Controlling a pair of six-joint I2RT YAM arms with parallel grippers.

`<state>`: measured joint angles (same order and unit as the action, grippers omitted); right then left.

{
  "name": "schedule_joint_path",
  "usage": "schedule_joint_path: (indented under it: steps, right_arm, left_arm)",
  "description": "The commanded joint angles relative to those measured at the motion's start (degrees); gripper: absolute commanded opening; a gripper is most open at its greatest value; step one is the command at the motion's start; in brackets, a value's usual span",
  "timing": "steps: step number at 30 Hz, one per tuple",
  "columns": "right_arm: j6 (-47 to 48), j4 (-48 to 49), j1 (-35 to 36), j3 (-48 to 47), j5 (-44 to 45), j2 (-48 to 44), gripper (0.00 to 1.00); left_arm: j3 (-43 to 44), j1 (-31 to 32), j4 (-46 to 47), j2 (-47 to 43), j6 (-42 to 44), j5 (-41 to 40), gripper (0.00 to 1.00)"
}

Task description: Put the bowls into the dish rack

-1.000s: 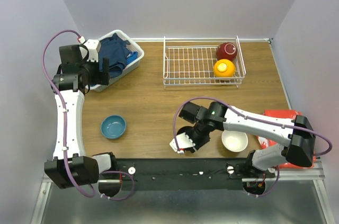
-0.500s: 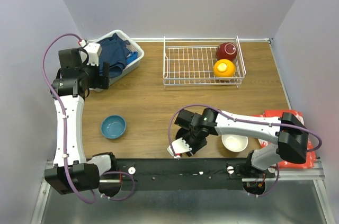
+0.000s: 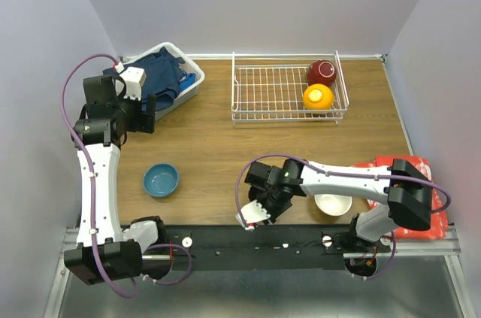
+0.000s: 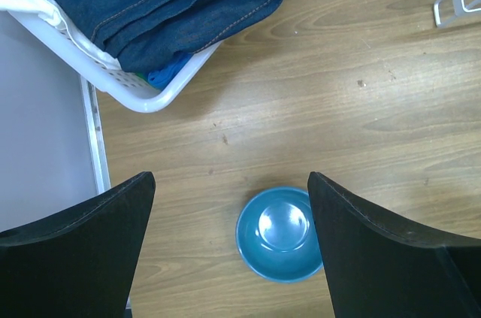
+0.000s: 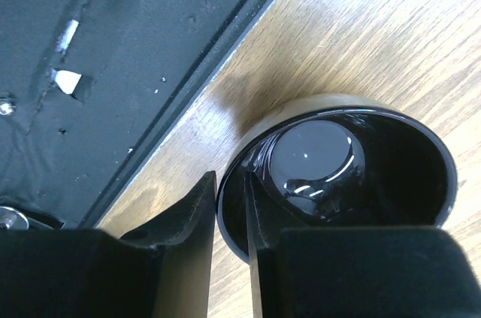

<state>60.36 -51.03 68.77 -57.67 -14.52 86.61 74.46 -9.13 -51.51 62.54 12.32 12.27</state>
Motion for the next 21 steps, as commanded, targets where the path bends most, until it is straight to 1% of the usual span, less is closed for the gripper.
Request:
schedule_joint_path:
  steps: [1,2,3,5,6,8,9,10,12,13,15,16,17,19,20,21]
  right_arm:
    - [0.11,4.00,0.40,1.16,3.27,1.81,0.28]
    - [0.02,4.09,0.48,0.72,3.45,2.24,0.27]
    - [-0.06,4.09,0.48,0.46,3.45,2.34,0.22]
    - [-0.76,3.92,0.48,-0.33,3.71,2.69,0.17]
    - [-1.12,3.39,0.40,-1.64,3.71,2.95,0.12]
    - [-2.52,2.25,0.40,-3.67,3.54,3.21,0.08]
    - [-3.22,0.51,0.48,-7.25,3.36,3.74,0.02]
    - [-4.27,-0.47,0.48,-9.37,3.19,4.09,0.01]
    - [-8.66,-3.27,-0.65,-14.73,2.14,5.06,0.01]
    - [-10.33,-4.68,-1.27,-21.10,1.17,6.54,0.01]
    - [-15.78,-6.71,-3.81,-26.77,-2.78,7.69,0.01]
    - [-17.62,-7.07,-4.87,-32.27,-4.44,8.31,0.01]
    - [-20.69,-7.33,-7.49,-34.68,-7.77,9.53,0.01]
    - [-22.64,-8.73,-9.96,-39.69,-9.99,11.12,0.01]
    - [-24.13,-9.35,-13.02,-45.02,-13.04,13.13,0.01]
    - [-25.02,-10.92,-14.79,-47.95,-14.90,14.28,0.01]
  left_arm:
    - [-0.98,0.34,-0.35,-1.11,0.78,1.79,0.92]
    - [-0.98,0.25,-0.35,-1.37,1.04,1.88,0.92]
    - [-1.07,0.25,-0.52,-1.55,1.04,1.96,0.91]
    - [-1.07,0.25,-0.61,-1.98,1.39,2.40,0.92]
    - [-1.15,0.25,-0.61,-2.16,1.57,2.67,0.92]
    - [-1.07,0.25,-0.70,-2.51,1.75,3.02,0.92]
    - [-0.98,0.25,-0.70,-2.60,2.01,3.72,0.92]
    - [-0.63,0.25,-0.79,-2.78,2.27,3.98,0.92]
    - [-0.10,0.25,-0.79,-2.87,2.71,5.56,0.92]
    - [0.51,0.25,-0.62,-2.78,2.89,6.18,0.92]
    - [0.87,0.34,0.35,-2.69,2.89,7.41,0.92]
    - [1.13,0.25,0.88,-2.69,2.98,9.16,0.92]
    - [1.04,0.34,1.58,-2.69,2.80,9.87,0.92]
    - [1.57,0.42,4.12,-2.43,1.84,12.06,0.92]
    - [2.00,0.60,4.92,-1.73,1.40,12.68,0.92]
    - [2.53,0.77,6.66,-1.11,0.96,12.95,0.92]
